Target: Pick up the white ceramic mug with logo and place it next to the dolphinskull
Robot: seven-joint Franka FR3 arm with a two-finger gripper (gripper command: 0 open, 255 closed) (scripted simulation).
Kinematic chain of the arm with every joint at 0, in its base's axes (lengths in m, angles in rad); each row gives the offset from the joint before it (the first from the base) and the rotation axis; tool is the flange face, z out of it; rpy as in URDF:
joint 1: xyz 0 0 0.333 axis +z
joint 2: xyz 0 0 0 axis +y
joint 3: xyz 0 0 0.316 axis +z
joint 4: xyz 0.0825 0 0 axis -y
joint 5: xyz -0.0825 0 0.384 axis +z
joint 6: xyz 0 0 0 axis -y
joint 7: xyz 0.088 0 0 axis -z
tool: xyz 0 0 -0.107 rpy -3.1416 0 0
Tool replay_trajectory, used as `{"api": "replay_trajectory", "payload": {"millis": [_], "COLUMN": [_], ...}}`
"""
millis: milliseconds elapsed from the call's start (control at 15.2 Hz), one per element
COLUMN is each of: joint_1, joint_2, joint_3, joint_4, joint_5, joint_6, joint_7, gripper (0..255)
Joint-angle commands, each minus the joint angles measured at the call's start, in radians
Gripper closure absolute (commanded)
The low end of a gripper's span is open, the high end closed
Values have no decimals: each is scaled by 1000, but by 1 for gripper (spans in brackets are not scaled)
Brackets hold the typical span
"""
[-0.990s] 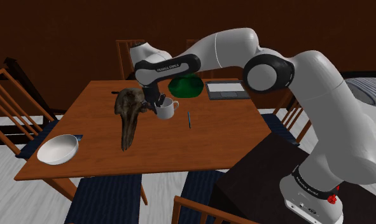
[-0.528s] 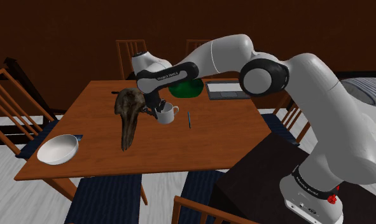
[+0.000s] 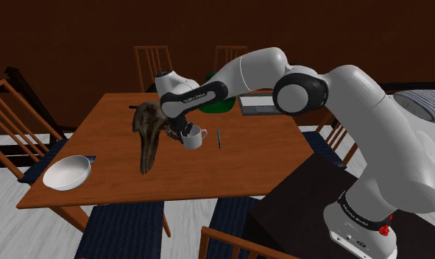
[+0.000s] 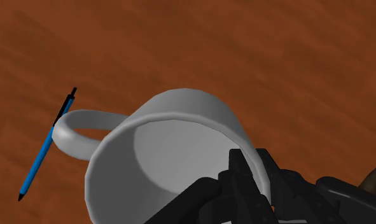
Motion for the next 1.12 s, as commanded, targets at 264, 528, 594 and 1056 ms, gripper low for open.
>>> {"api": "replay_trajectory", "payload": {"millis": [264, 528, 594, 1056], "joint_1": [4, 8, 8, 14], "joint_2": [51, 88, 98, 158], "joint_3": [-6, -11, -12, -18], "joint_4": [7, 18, 22, 51], "joint_5": [-6, -11, -11, -17], "joint_6": [44, 70, 76, 108], "joint_7": [4, 5, 5, 6], "gripper": [255, 255, 255, 255]}}
